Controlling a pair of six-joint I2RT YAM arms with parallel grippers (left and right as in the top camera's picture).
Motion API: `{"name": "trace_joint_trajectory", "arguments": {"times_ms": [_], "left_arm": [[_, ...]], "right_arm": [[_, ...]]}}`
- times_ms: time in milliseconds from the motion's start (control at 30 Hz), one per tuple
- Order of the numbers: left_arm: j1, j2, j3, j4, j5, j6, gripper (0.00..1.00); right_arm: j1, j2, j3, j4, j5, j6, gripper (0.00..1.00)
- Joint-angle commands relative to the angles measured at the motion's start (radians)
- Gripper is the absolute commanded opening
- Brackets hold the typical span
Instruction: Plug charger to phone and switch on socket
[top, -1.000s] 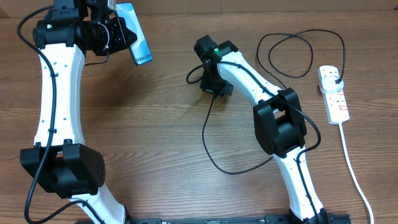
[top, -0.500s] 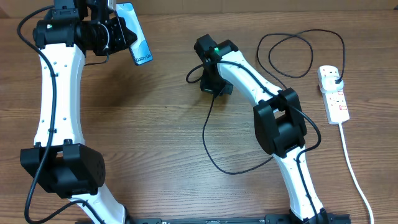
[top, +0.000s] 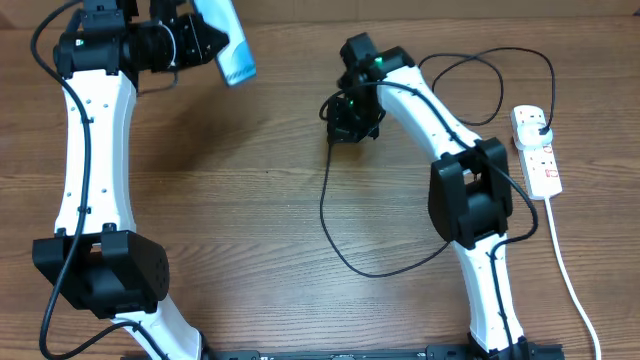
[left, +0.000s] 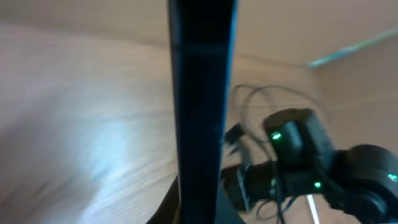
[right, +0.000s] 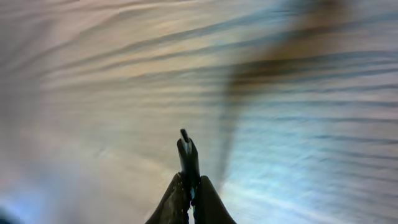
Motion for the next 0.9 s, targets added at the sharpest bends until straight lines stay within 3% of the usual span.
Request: {"name": "trace_joint_trajectory", "arguments": {"times_ms": [0, 200, 433, 533, 600, 633, 667, 733, 767, 867], "left_arm": [[0.0, -0.011, 0.017, 0.107, 0.263, 0.027, 0.04], [0.0, -0.011, 0.017, 0.256, 0.422, 0.023, 0.04], [0.0, -0.011, 0.017, 0.36, 0.553, -0.024, 0.04], [0.0, -0.011, 0.017, 0.373, 0.584, -0.03, 0.04], [0.0, -0.011, 0.017, 0.369, 0.573, -0.031, 0.04], [0.0, -0.011, 0.017, 0.367, 0.557, -0.035, 0.04], [0.001, -0.011, 0.017, 0.356, 0.519, -0.045, 0.04], [0.001, -0.011, 0.017, 0.309, 0.428, -0.056, 0.04], [0.001, -0.011, 0.017, 0.282, 0.386, -0.056, 0.04], [0.001, -0.011, 0.017, 0.192, 0.267, -0.054, 0.04]], "right_arm": [[0.003, -0.11, 0.033, -0.002, -0.238, -0.18, 0.04], [0.003, -0.206, 0.033, -0.005, -0.467, -0.316, 0.04], [0.003, -0.288, 0.033, -0.005, -0.536, -0.356, 0.04], [0.002, -0.298, 0.033, -0.006, -0.465, -0.332, 0.04], [0.002, -0.295, 0.025, -0.008, -0.247, -0.2, 0.04], [0.002, -0.294, 0.022, -0.01, -0.162, -0.156, 0.06], [0.006, -0.292, 0.022, -0.012, -0.039, -0.077, 0.25], [0.01, -0.291, 0.022, -0.014, 0.133, 0.074, 0.46], [0.01, -0.29, 0.022, -0.019, 0.197, 0.144, 0.53], [0.01, -0.27, 0.022, -0.009, 0.214, 0.167, 0.65]]}}
